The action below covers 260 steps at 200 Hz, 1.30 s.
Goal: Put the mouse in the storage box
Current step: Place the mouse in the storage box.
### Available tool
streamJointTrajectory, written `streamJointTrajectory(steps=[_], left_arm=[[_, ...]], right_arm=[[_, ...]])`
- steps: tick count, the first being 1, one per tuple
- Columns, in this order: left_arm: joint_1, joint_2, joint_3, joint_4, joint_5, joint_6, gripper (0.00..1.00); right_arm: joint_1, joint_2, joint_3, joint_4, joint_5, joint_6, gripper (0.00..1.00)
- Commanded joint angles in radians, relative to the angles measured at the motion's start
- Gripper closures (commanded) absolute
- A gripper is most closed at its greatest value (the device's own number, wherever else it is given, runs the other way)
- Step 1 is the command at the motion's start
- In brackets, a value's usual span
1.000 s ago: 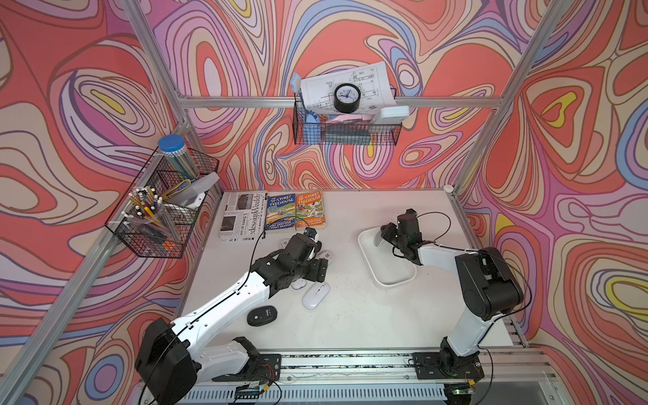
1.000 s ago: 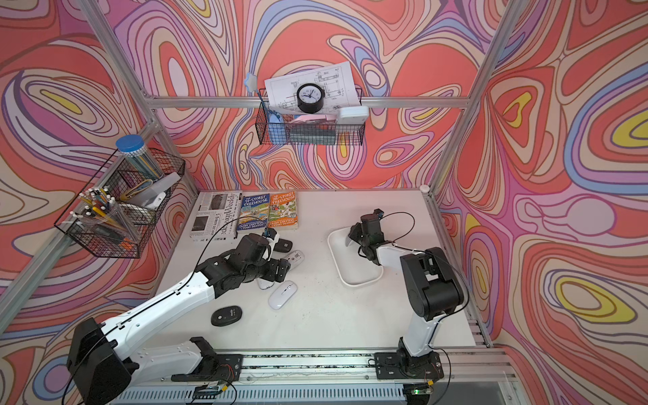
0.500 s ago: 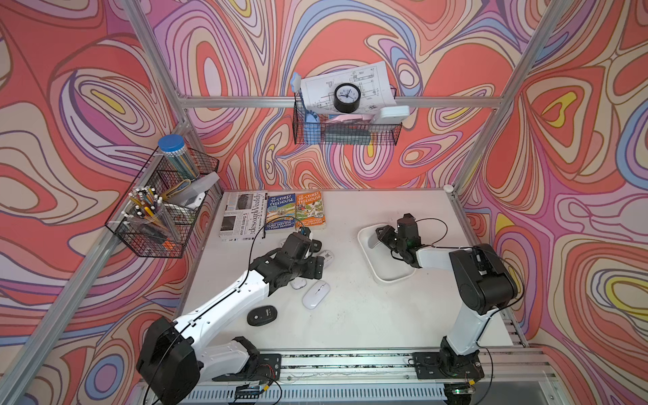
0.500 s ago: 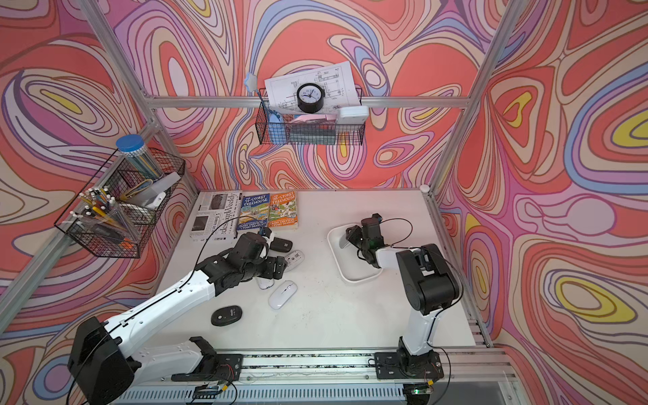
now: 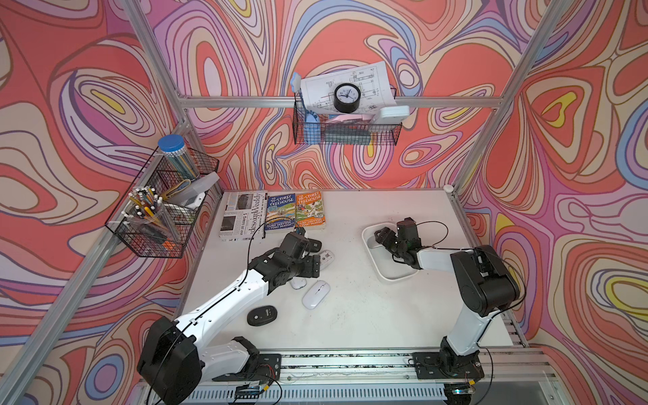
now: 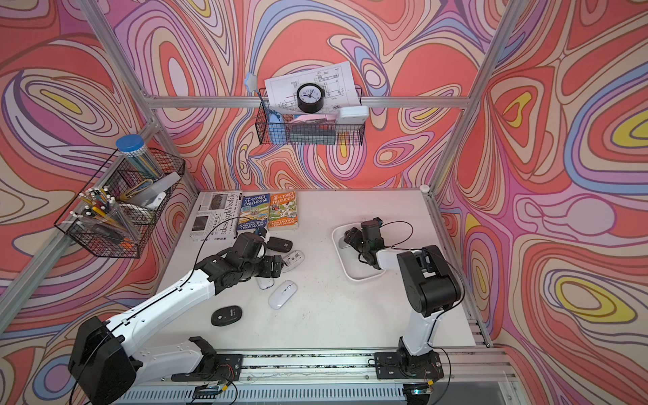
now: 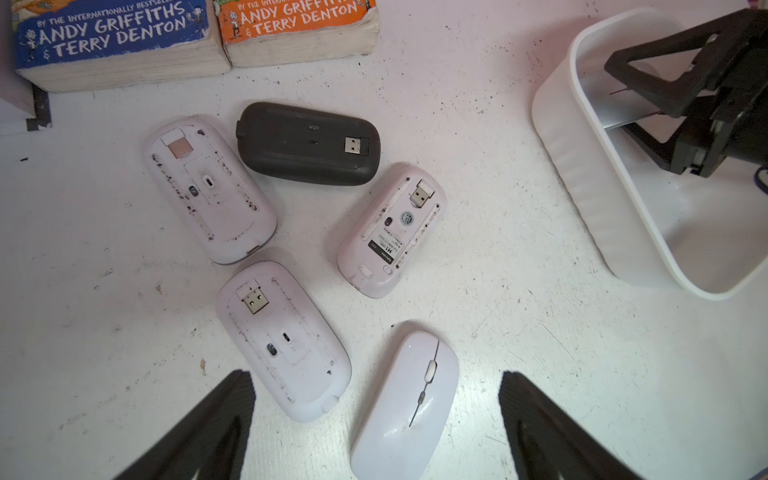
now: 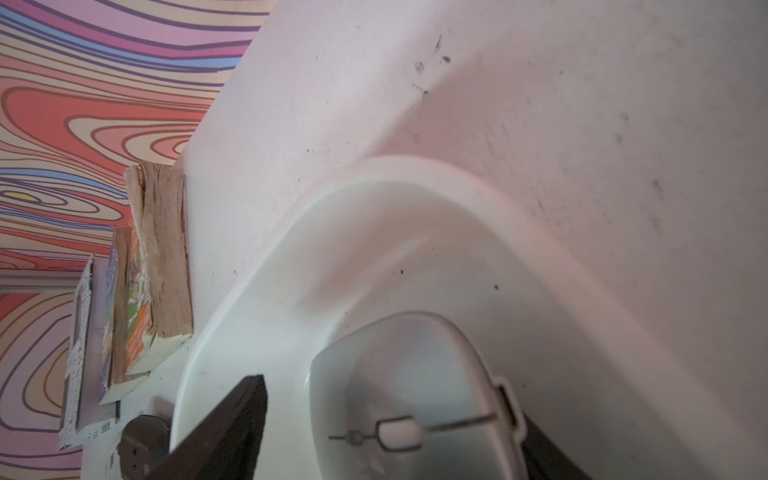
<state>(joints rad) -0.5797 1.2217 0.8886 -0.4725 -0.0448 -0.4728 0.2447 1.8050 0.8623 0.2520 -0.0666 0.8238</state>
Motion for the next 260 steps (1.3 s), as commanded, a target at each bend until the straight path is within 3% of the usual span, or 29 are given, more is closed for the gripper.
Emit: streamJointTrajectory(steps=[1,26,119,171,260], left_arm=[[0.012,-0.001,-0.016,-0.010,-0.002,-0.019,0.09],[0.016,0.006,-0.016,-0.011,-0.001,-0.025,0.09],[0.044,0.027,-0.001,-0.026,0.008,-0.041,0.09],[0.088,0.075,0.025,-0.075,0.002,-0.089,0.10],[0.130,0.242,0.079,-0.126,0.001,-0.203,0.21]], right_arm=[[-0.002,-0.051,0.044,-0.103,0.070,-0.008,0.10],[-0.002,-0.068,0.067,-0.154,0.097,-0.007,0.05],[0.000,-0.077,0.170,-0.416,0.105,0.019,0.05],[-0.001,-0.137,0.174,-0.422,0.091,-0.051,0.05],[0.031,-0.258,0.141,-0.421,0.052,-0.157,0.07]])
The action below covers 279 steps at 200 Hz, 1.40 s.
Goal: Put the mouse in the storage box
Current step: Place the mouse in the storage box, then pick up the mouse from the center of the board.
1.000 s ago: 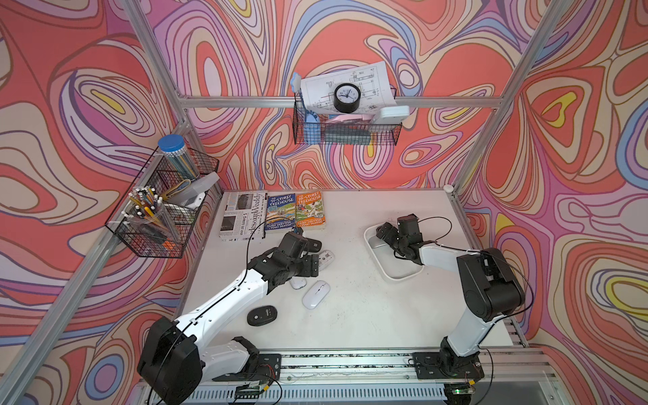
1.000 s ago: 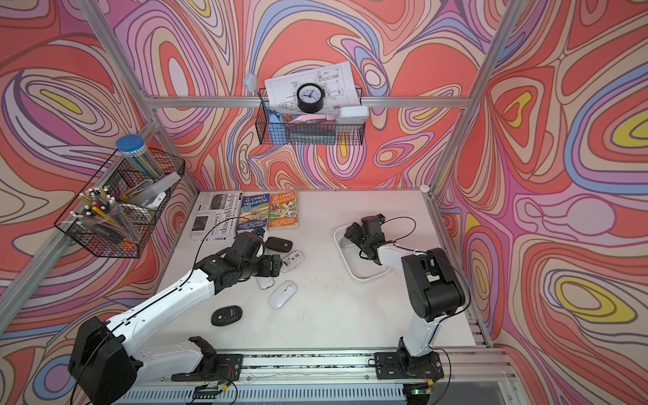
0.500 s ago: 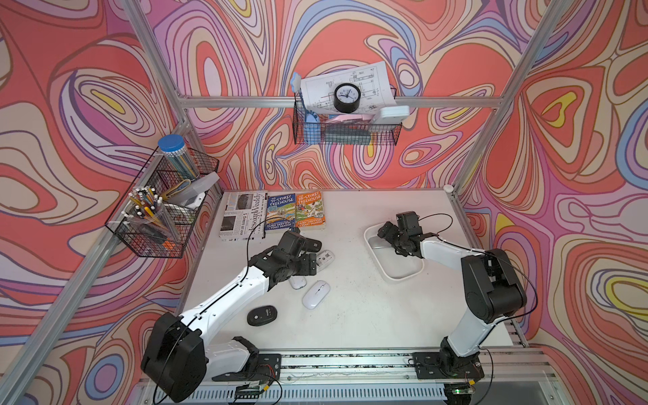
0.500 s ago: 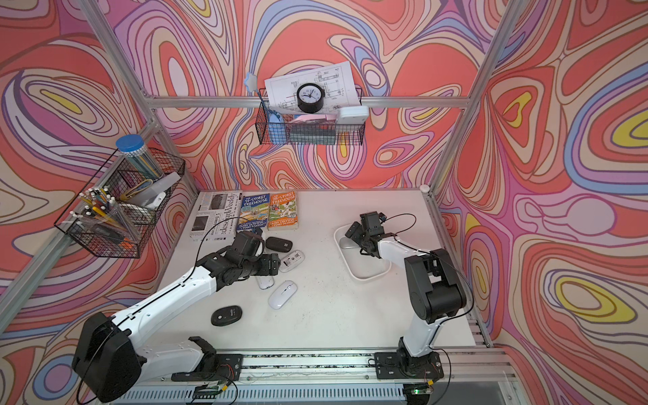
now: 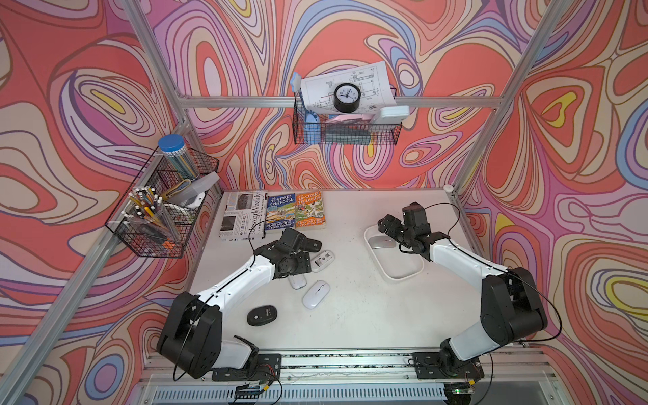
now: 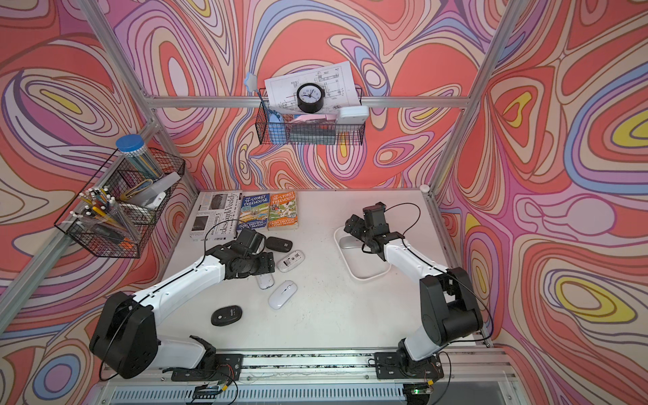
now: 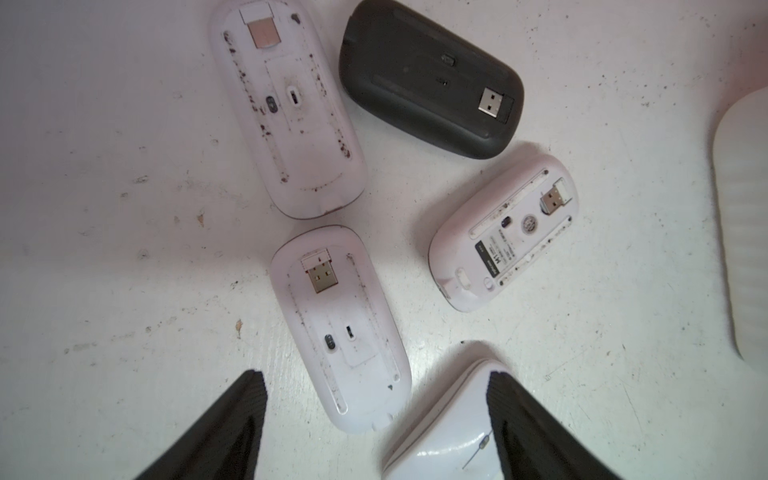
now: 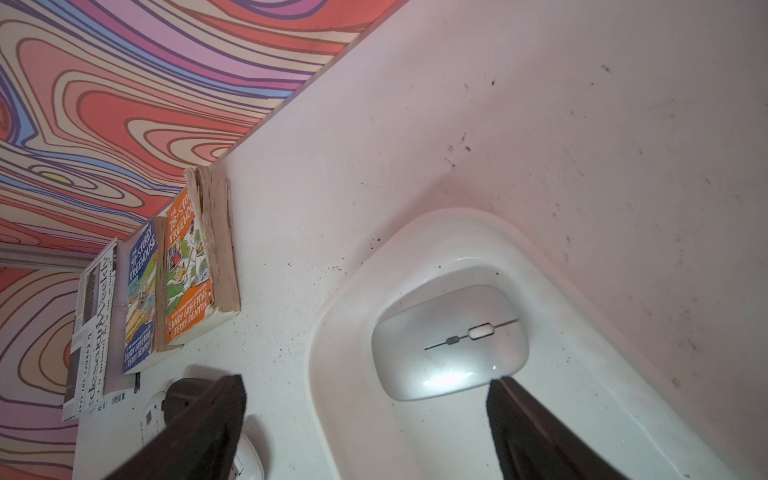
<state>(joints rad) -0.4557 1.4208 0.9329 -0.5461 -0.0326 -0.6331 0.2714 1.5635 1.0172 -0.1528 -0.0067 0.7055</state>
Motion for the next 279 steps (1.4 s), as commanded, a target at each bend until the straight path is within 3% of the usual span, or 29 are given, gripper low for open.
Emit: streamJointTrajectory(steps=[1,118,205,234,279], left_arm=[[0.004,0.046,0.035,-0.054,-0.012,-0.044,0.21],[0.004,0.224,0.003,-0.048,-0.021,-0.092,0.28],[0.004,0.302,-0.010,-0.013,0.012,-0.088,0.45],[0.003,0.256,-0.016,0.012,0.041,-0.060,0.49],[-0.031,-0.006,-0.034,0.115,0.112,0.061,0.50]], right_arm=[[0.005,-0.017,-0.014,-0.017,-0.007,-0.038,0.07],[0.005,0.005,-0.022,-0.017,-0.036,-0.047,0.08],[0.005,0.019,-0.031,-0.003,-0.059,-0.044,0.10],[0.005,0.019,-0.032,0.001,-0.069,-0.041,0.11],[0.005,-0.002,-0.035,0.039,-0.139,-0.048,0.13]])
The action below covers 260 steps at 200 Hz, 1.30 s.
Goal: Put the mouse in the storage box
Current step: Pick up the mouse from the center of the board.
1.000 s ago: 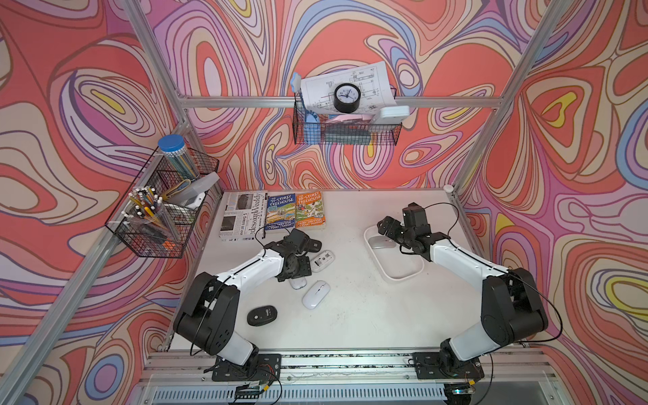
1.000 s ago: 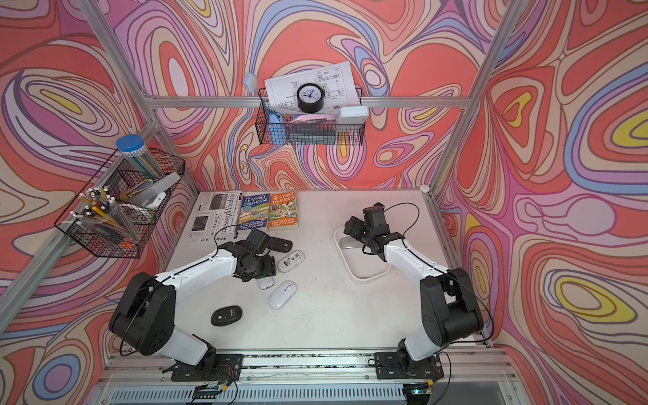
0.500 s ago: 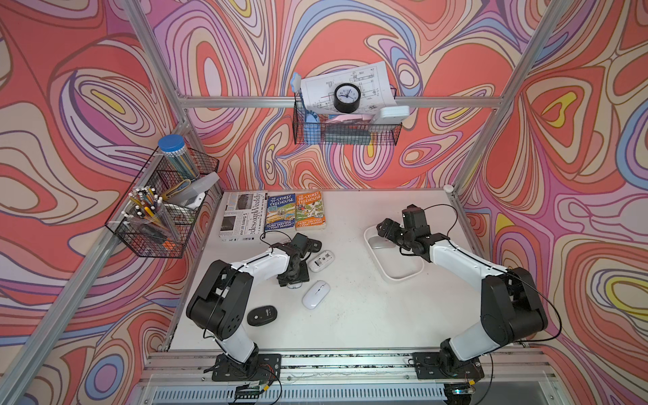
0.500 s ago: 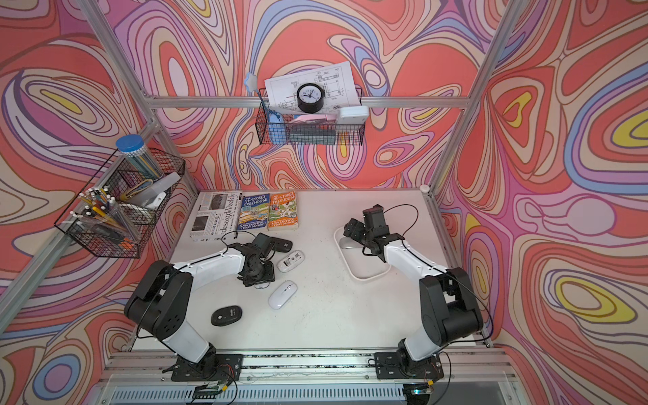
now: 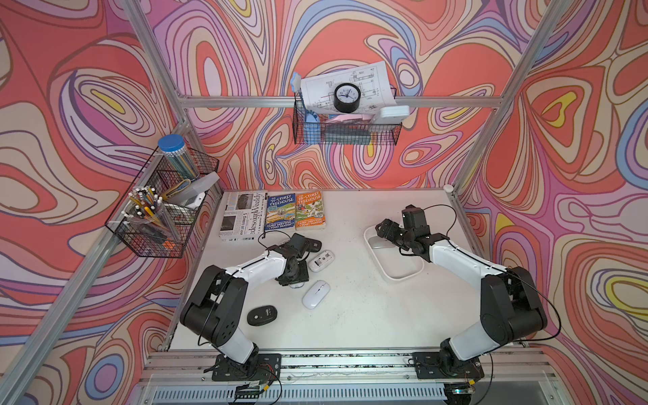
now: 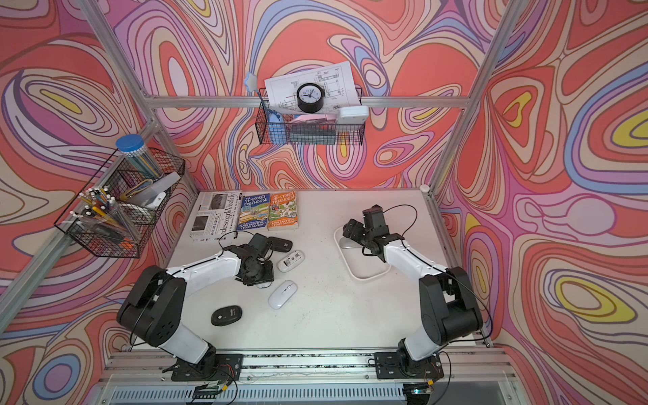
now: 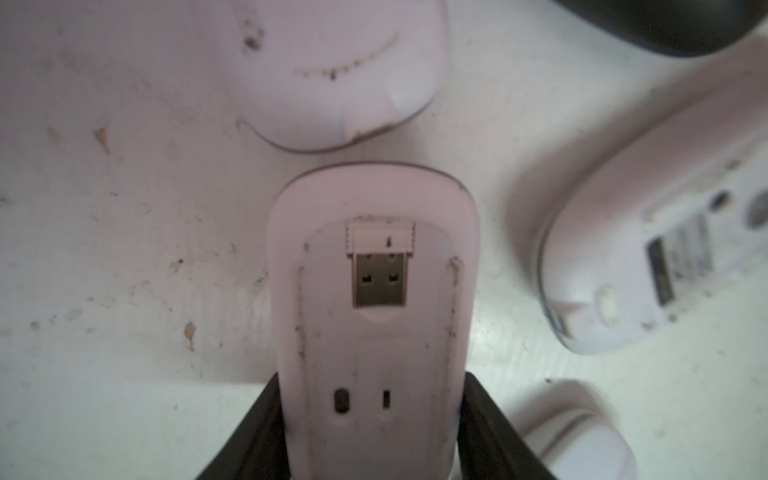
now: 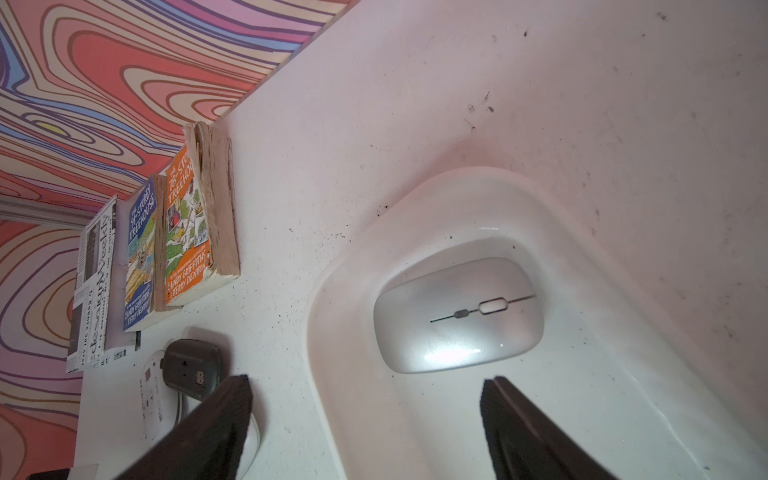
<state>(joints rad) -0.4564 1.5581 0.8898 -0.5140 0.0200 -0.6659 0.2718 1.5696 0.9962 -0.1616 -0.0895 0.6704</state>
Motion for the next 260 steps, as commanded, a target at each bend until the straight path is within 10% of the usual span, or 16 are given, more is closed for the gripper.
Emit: streamJointTrajectory(steps=[1,61,260], left_arm=[[-0.032,-0.148,0.011,0.082,0.060,0.097,0.50],[-0.187,-0.396,0.051,0.210,0.190,0.323,0.52],[-0.212,-0.387,0.061,0.272,0.225,0.365,0.58]], right_arm=[[0.004,-0.009,-0.014,0.048,-0.060,-0.014,0.13],[0.052,-0.112,-0.079,0.305,-0.342,-0.030,0.19],[0.379,-0.162,-0.042,0.304,-0.355,-0.068,0.38]])
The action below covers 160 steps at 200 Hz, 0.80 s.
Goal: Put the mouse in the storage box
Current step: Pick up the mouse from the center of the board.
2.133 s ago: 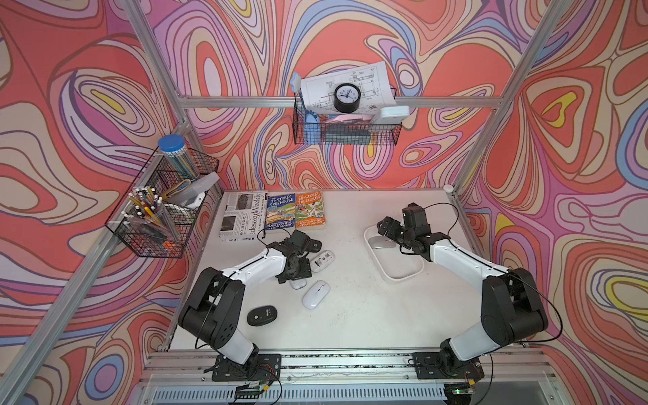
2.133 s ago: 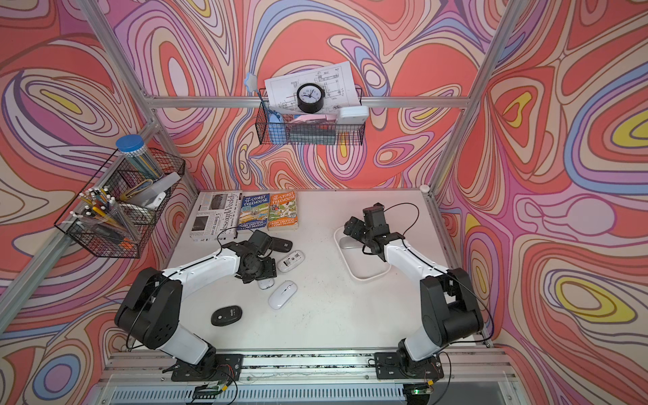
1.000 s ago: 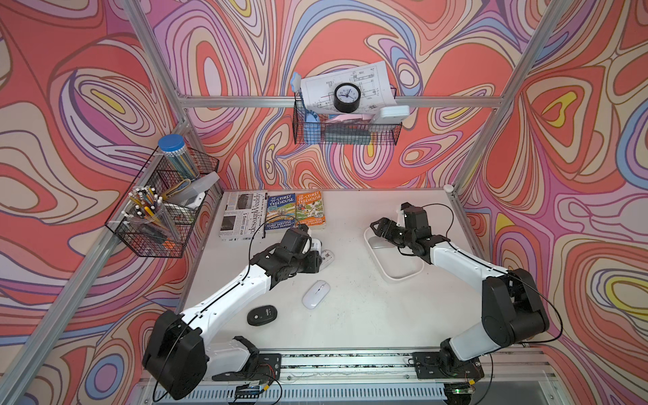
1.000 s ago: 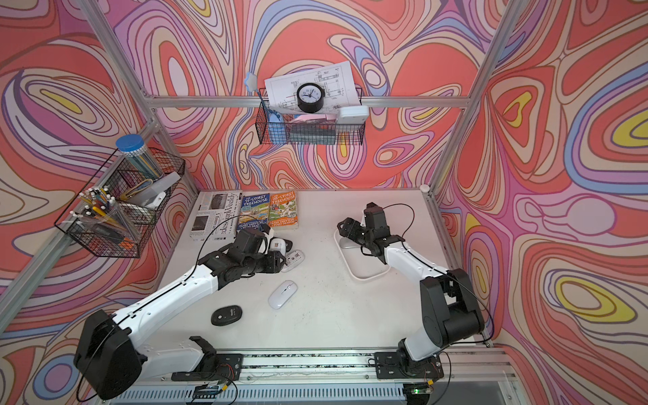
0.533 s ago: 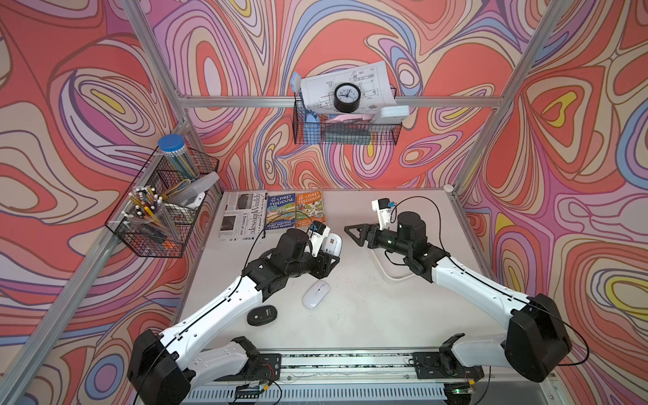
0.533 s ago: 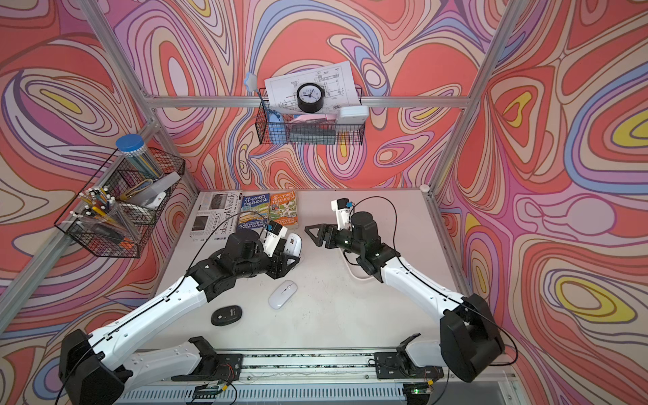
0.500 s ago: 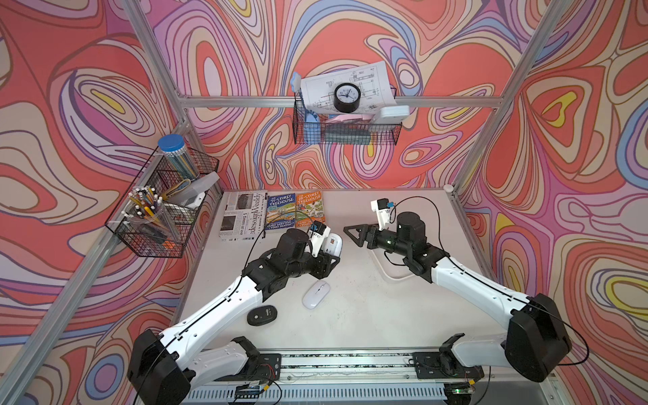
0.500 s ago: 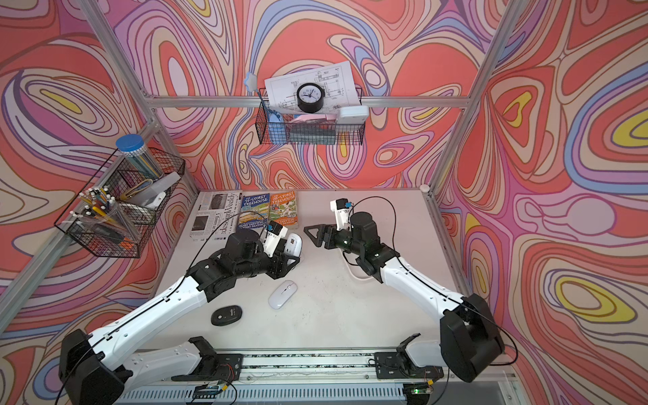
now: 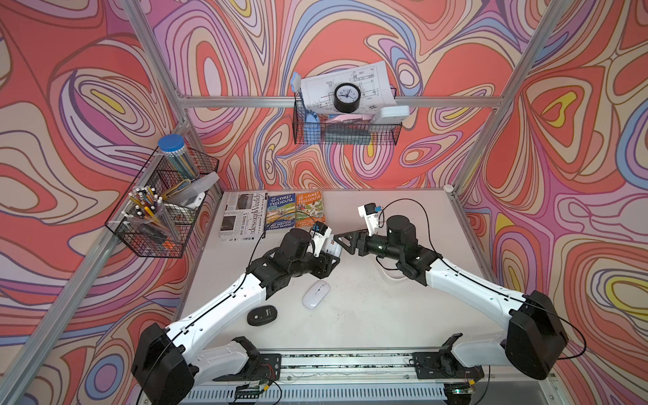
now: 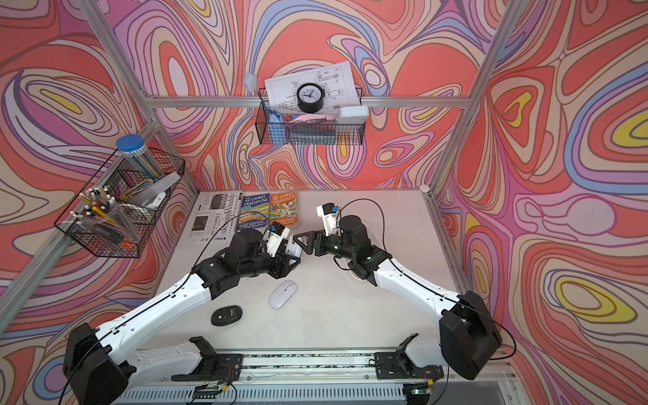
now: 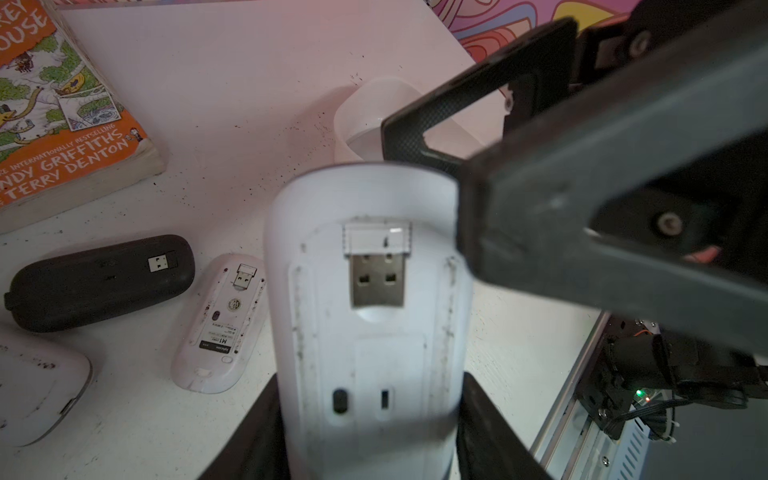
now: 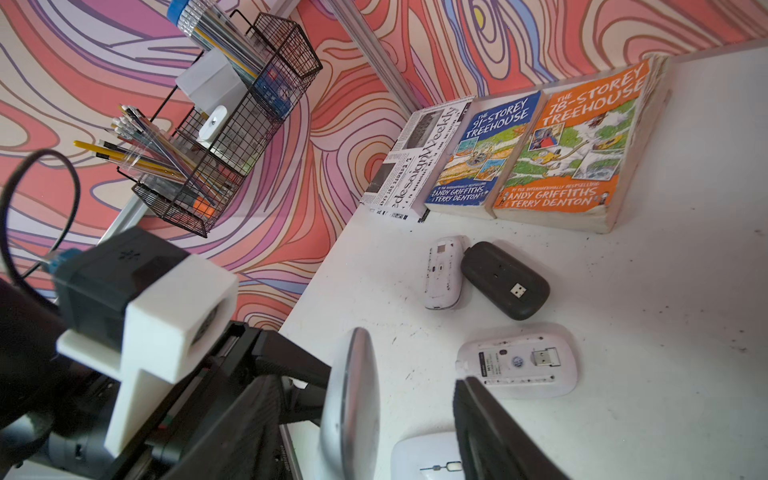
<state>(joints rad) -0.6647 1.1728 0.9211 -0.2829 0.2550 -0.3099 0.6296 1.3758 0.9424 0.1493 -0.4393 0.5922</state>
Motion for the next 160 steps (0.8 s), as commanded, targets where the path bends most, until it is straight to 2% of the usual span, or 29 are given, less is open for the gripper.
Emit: streamJointTrajectory(steps=[1,37,61,95,107,127,148,160], left_arm=[[-0.003,0.000,0.029,0.040,-0.010,0.009,0.58],[-0.004,0.001,0.025,0.043,-0.013,0.008,0.58],[-0.004,0.002,0.023,0.042,-0.019,0.006,0.58],[-0.004,0.009,0.019,0.045,-0.021,0.002,0.57],[-0.004,0.010,0.020,0.044,-0.019,0.000,0.51],[-0.004,0.008,0.018,0.037,-0.024,-0.004,0.31],[-0.004,-0.004,0.020,0.025,-0.040,-0.014,0.18],[-0.004,-0.019,0.016,-0.012,-0.063,-0.025,0.14]], right_arm=[[0.023,0.033,0.012,-0.006,-0.006,0.011,0.38],[0.056,0.075,0.029,-0.014,-0.007,0.025,0.45],[0.072,0.085,0.038,-0.015,-0.009,0.025,0.52],[0.076,0.092,0.046,-0.011,-0.009,0.013,0.74],[0.076,0.093,0.051,-0.014,0.001,0.000,0.79],[0.076,0.099,0.073,-0.045,0.036,-0.048,0.82],[0.073,0.094,0.092,-0.083,0.135,-0.159,0.85],[0.070,0.091,0.101,-0.115,0.235,-0.244,0.87]])
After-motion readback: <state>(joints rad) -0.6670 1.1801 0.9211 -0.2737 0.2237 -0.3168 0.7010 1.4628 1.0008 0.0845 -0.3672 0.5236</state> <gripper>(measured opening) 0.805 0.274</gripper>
